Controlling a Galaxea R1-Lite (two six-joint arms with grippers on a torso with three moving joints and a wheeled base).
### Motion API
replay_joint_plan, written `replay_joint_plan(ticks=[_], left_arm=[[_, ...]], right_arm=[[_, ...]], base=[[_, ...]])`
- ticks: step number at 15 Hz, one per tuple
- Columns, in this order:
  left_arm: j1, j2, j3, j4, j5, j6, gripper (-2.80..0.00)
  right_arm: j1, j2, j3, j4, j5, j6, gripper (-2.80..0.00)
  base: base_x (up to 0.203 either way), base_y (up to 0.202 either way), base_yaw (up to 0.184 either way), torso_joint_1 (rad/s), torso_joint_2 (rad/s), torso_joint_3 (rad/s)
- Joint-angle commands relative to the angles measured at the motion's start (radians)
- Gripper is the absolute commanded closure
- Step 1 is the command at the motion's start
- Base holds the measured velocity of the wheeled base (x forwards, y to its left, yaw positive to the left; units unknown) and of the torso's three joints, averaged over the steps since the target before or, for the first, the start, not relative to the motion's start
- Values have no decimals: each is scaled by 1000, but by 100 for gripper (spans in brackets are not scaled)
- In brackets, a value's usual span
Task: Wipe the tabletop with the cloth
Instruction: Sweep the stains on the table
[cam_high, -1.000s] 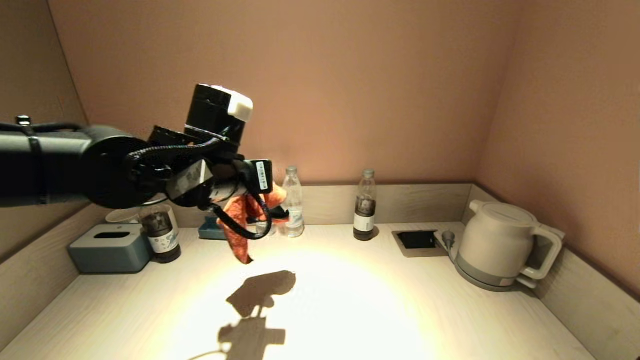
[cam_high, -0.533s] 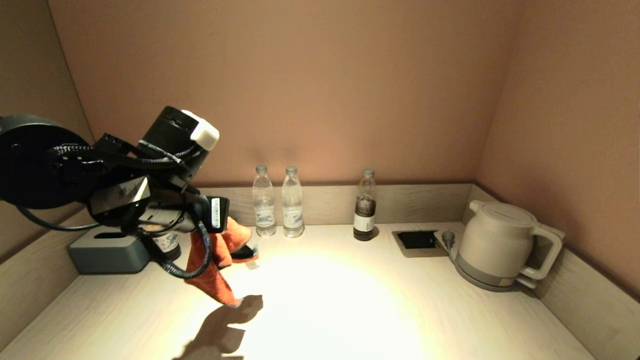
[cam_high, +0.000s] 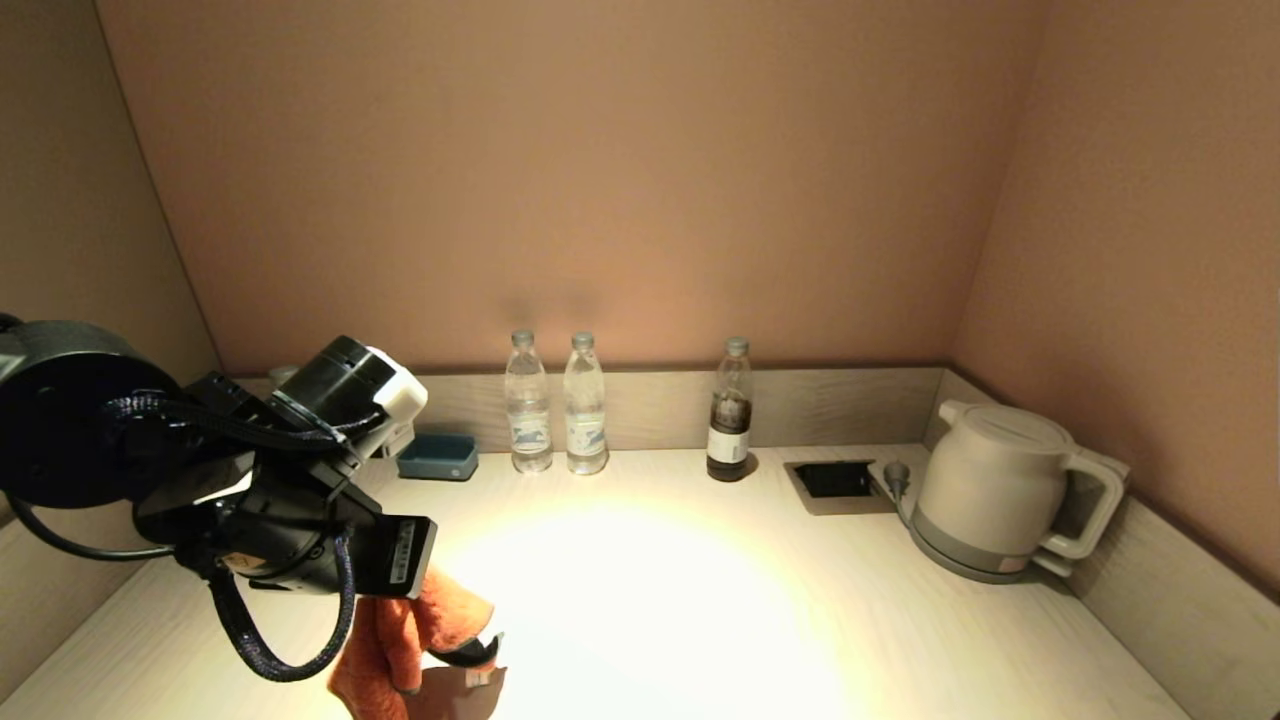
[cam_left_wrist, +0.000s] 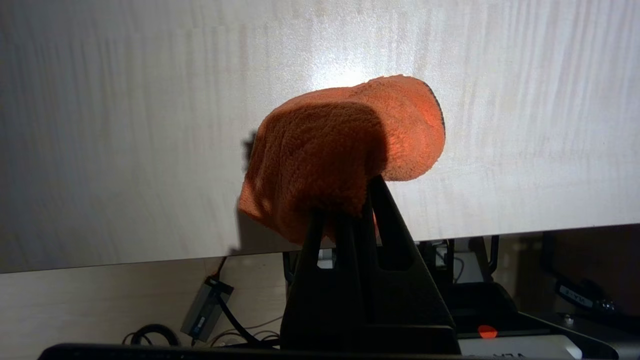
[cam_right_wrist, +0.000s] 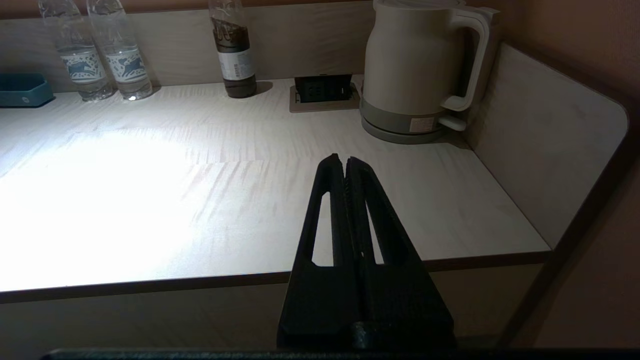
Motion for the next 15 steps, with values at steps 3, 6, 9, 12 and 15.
replay_joint_plan(ticks=[3, 6, 9, 12, 15], left_arm=[[0, 32, 42, -6, -26, -6, 0], [0, 34, 47, -8, -76, -8, 0], [0, 50, 55, -11, -99, -8, 0], [0, 70, 55, -11, -99, -8, 0], [0, 98, 52, -14, -113, -17, 0]], right_arm=[[0, 1, 0, -1, -1, 0, 0], [0, 1, 0, -1, -1, 0, 0], [0, 1, 0, -1, -1, 0, 0], [0, 1, 0, -1, -1, 0, 0], [0, 1, 0, -1, -1, 0, 0]], base=[[0, 0, 0, 0, 0, 0], [0, 0, 0, 0, 0, 0], [0, 0, 0, 0, 0, 0], [0, 0, 0, 0, 0, 0], [0, 0, 0, 0, 0, 0]])
